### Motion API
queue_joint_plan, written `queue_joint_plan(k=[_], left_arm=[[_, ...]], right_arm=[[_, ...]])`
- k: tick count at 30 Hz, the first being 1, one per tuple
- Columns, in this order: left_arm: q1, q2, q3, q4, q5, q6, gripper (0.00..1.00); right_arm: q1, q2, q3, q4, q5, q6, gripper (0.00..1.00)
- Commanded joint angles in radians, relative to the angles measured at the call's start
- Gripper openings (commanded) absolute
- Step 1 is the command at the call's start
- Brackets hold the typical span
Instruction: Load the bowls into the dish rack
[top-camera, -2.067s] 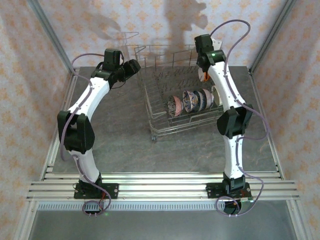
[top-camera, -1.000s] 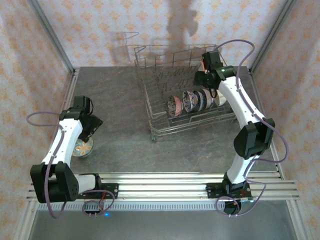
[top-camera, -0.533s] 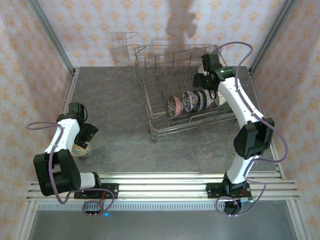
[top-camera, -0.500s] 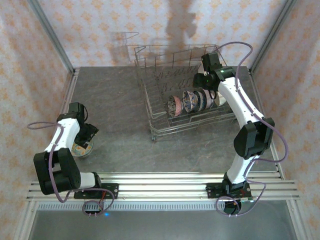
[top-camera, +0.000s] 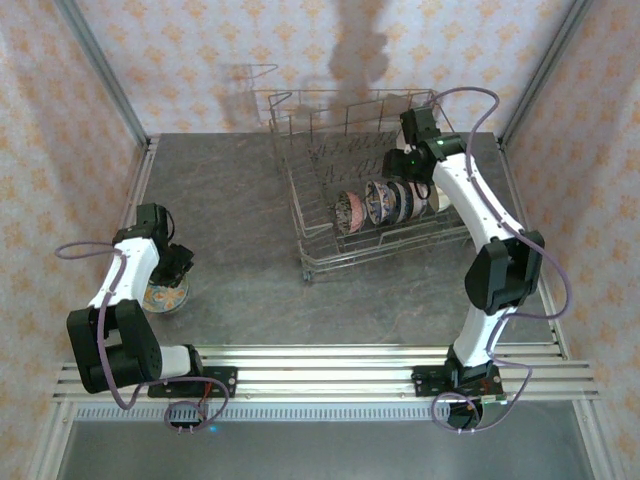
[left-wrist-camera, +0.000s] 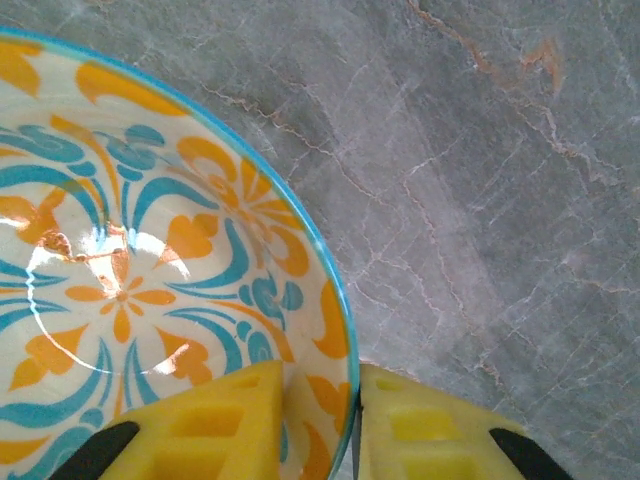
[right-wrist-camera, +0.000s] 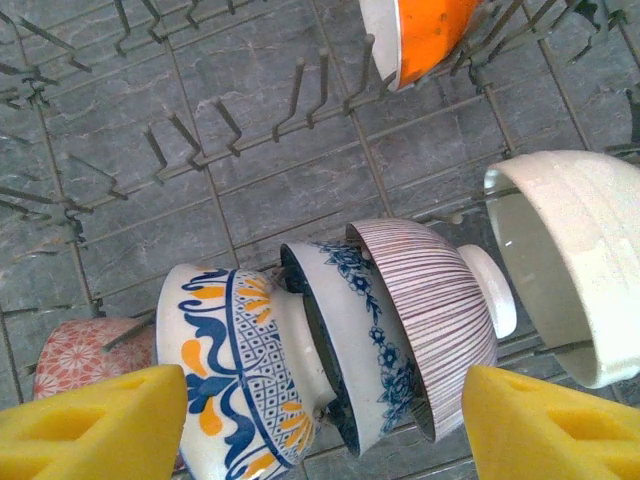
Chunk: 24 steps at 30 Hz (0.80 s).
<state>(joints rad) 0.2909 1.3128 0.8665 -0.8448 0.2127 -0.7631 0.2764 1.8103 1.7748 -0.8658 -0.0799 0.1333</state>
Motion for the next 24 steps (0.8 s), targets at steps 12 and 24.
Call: queue_joint_plan(k=[12, 24], left_arm=[[0.010, -0.081, 0.016, -0.035, 0.057, 0.024, 0.01], [0.007, -0.227, 0.073, -0.105, 0.081, -0.009, 0.00]], right_arm=[[0.001, 0.021, 0.038, -0.005, -0.013, 0.005, 0.72], [0.001, -0.011, 0.031, 0.027, -0.097, 0.035, 0.70]])
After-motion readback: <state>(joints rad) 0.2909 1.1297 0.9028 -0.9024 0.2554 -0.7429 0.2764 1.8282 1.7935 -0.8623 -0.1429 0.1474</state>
